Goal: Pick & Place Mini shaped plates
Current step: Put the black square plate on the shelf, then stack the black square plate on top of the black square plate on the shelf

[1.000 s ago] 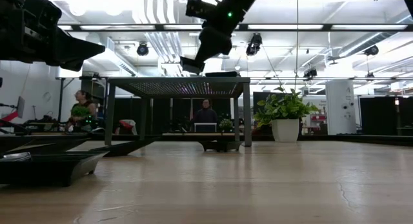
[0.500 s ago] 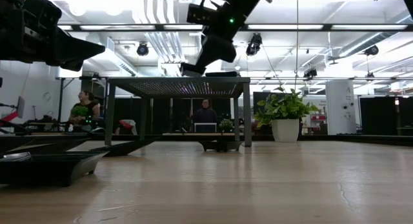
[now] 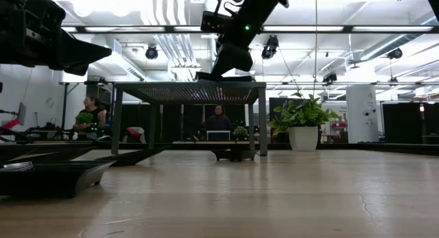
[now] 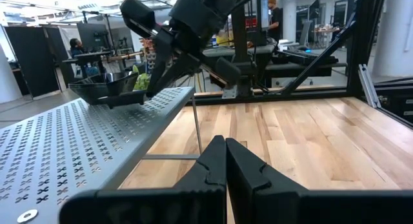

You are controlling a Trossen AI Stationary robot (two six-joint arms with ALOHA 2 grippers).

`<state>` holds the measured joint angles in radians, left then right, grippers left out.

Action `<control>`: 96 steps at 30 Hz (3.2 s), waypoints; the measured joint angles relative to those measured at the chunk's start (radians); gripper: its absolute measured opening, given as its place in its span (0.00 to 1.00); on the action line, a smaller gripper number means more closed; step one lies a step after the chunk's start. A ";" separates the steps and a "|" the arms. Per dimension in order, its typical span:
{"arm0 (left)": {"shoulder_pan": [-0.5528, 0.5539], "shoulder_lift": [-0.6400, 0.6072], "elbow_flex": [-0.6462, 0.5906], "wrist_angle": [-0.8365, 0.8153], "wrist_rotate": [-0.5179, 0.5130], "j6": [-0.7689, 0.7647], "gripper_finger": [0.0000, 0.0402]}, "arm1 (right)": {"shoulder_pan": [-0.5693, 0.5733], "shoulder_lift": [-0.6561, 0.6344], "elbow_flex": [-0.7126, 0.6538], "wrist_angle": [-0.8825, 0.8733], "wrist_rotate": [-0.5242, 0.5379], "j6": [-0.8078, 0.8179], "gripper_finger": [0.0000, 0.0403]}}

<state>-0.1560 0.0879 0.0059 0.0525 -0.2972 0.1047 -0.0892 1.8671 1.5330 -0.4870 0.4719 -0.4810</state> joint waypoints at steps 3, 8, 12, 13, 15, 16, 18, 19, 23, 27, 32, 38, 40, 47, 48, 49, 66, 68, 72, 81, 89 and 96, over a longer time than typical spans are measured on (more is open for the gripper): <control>0.000 0.000 0.000 0.000 0.000 0.000 0.00 | -0.004 0.000 0.000 0.000 0.000 0.007 0.02; 0.000 0.000 0.000 0.000 0.000 0.000 0.00 | -0.006 0.000 0.000 0.000 -0.001 0.008 0.02; 0.000 0.000 0.000 0.000 0.000 0.000 0.00 | -0.006 0.000 0.000 0.000 -0.001 0.008 0.02; 0.000 0.000 0.000 0.000 0.000 0.000 0.00 | -0.006 0.000 0.000 0.000 -0.001 0.006 0.02; 0.000 0.000 0.000 0.000 0.000 0.000 0.00 | -0.006 0.000 0.000 0.000 -0.001 0.001 0.02; 0.000 0.000 0.000 0.000 0.000 0.000 0.00 | -0.006 0.000 0.000 0.000 -0.001 -0.001 0.02; 0.000 0.000 0.000 0.000 0.000 0.000 0.00 | -0.006 0.000 0.000 0.000 -0.001 0.002 0.04; 0.000 0.000 0.000 0.000 0.000 0.000 0.00 | -0.006 0.000 0.000 0.000 -0.001 0.002 0.05; 0.000 0.000 0.000 0.000 0.000 0.000 0.00 | -0.007 0.000 0.000 0.005 0.000 0.006 0.11; 0.000 0.000 0.000 0.000 0.000 0.000 0.00 | -0.007 0.000 0.000 0.006 0.001 0.006 0.15; 0.000 0.000 0.000 0.000 0.000 0.000 0.00 | -0.007 0.000 0.000 0.016 0.034 0.000 0.19; 0.000 0.000 0.000 0.000 0.000 0.000 0.00 | -0.007 0.000 0.000 0.022 0.048 -0.009 0.21; 0.000 0.000 0.000 0.000 0.000 0.000 0.00 | -0.007 0.000 0.000 0.022 0.051 -0.011 0.21; 0.000 0.000 0.000 0.000 0.000 0.000 0.00 | 0.001 0.000 0.000 0.022 0.055 -0.024 0.18; 0.000 0.000 0.000 0.000 0.000 0.000 0.00 | 0.003 -0.001 0.000 0.022 0.056 -0.028 0.18; 0.000 0.000 0.000 0.000 0.000 0.000 0.00 | 0.007 -0.002 0.000 0.021 0.058 -0.032 0.18; 0.000 0.000 0.000 0.000 0.000 0.000 0.00 | 0.086 -0.009 0.009 0.019 0.160 -0.038 0.20; 0.000 0.000 0.000 0.000 0.000 0.000 0.00 | 0.103 -0.009 0.009 0.018 0.160 -0.037 0.19; 0.000 0.000 0.000 0.000 0.000 0.000 0.00 | 0.144 -0.009 0.009 0.013 0.160 -0.030 0.18; 0.000 0.000 0.000 0.000 0.000 0.000 0.00 | 0.210 -0.009 0.009 -0.101 0.153 0.091 0.20; 0.000 0.000 0.000 0.000 0.000 0.000 0.00 | 0.250 -0.009 0.005 -0.199 -0.021 0.240 0.19; 0.000 0.000 0.000 0.000 0.000 0.000 0.00 | 0.297 -0.007 -0.038 -0.235 -0.273 0.153 0.15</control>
<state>-0.1560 0.0879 0.0059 0.0525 -0.2971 0.1047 0.2080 1.8599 1.4950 -0.7223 0.1984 -0.3280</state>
